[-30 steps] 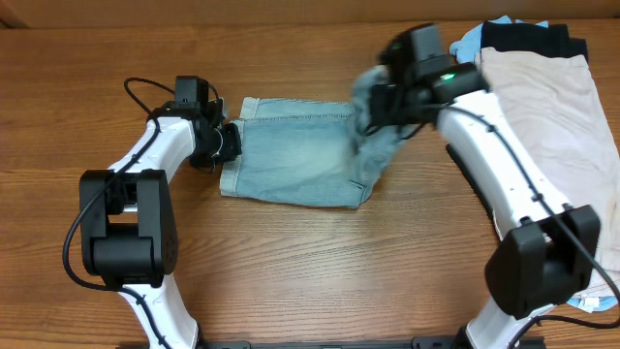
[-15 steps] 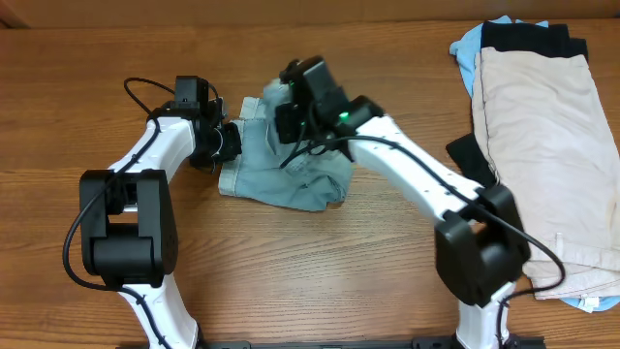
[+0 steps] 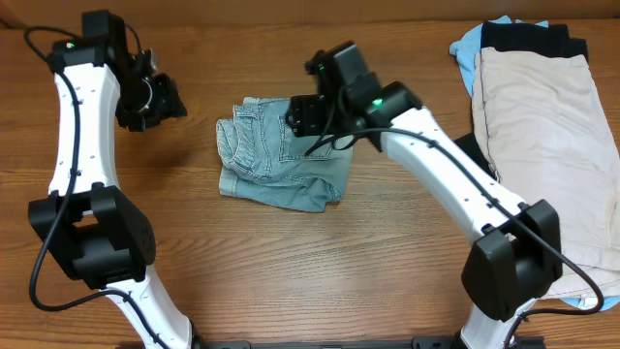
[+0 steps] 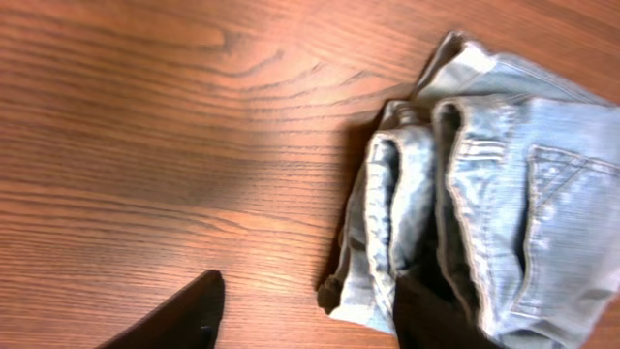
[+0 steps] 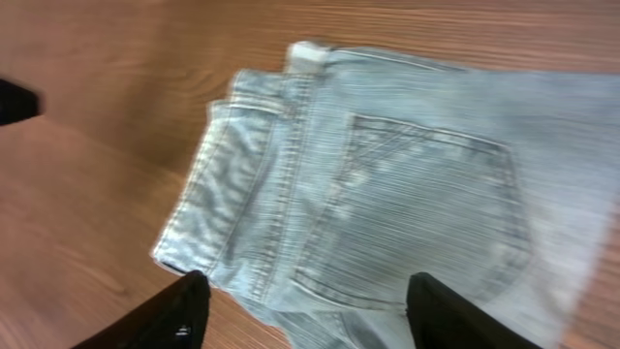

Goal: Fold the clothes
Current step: 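Fold the right half over toward the left gripper with the right gripper, then release with the right gripper and grasp the folded bundle with the left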

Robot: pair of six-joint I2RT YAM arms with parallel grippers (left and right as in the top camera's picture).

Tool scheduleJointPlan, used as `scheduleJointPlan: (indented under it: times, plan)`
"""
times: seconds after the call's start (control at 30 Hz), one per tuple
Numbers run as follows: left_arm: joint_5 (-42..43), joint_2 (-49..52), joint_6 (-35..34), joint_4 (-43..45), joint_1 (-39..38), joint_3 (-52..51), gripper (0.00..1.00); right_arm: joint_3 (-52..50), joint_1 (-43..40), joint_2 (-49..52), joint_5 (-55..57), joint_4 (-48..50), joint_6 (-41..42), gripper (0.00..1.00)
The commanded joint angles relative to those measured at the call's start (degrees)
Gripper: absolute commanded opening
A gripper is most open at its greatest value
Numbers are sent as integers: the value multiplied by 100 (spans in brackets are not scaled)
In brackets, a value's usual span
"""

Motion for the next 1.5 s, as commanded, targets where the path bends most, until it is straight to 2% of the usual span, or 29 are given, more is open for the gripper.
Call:
scheduleJointPlan:
  times: [0.0, 0.07, 0.23, 0.27, 0.3, 0.33, 0.47, 0.73, 1.07, 1.47]
  plan:
    - [754, -28, 892, -24, -227, 52, 63, 120, -162, -101, 72, -219, -229, 71]
    - [1121, -28, 1154, 74, -424, -35, 65, 120, -334, -101, 216, -415, -227, 71]
    - [1176, -26, 1397, 249, -861, -61, 74, 120, -903, -101, 212, -723, -227, 76]
    - [1176, -22, 1392, 297, -933, -61, 82, 120, -1062, -101, 212, -802, -227, 76]
    - [1152, 15, 1346, 398, -1106, -63, 96, 120, -1300, -101, 214, -914, -232, 77]
    - [1047, 48, 1270, 424, -1204, -63, 97, 120, -1427, -101, 212, -966, -254, 77]
    - [28, 396, 592, 365, -1591, -66, 97, 118, -1860, -101, 214, -1193, -361, 77]
    - [-1025, 1196, -621, -170, -1915, -66, 99, 109, -2192, -101, 221, -1381, -625, 78]
    - [-1366, 1331, -675, -243, -1926, -66, 100, 109, -2192, -98, 219, -1333, -638, 84]
    - [-1370, 1786, -619, -428, -1996, -76, 93, 109, -2192, -94, 328, -1329, -636, 86]
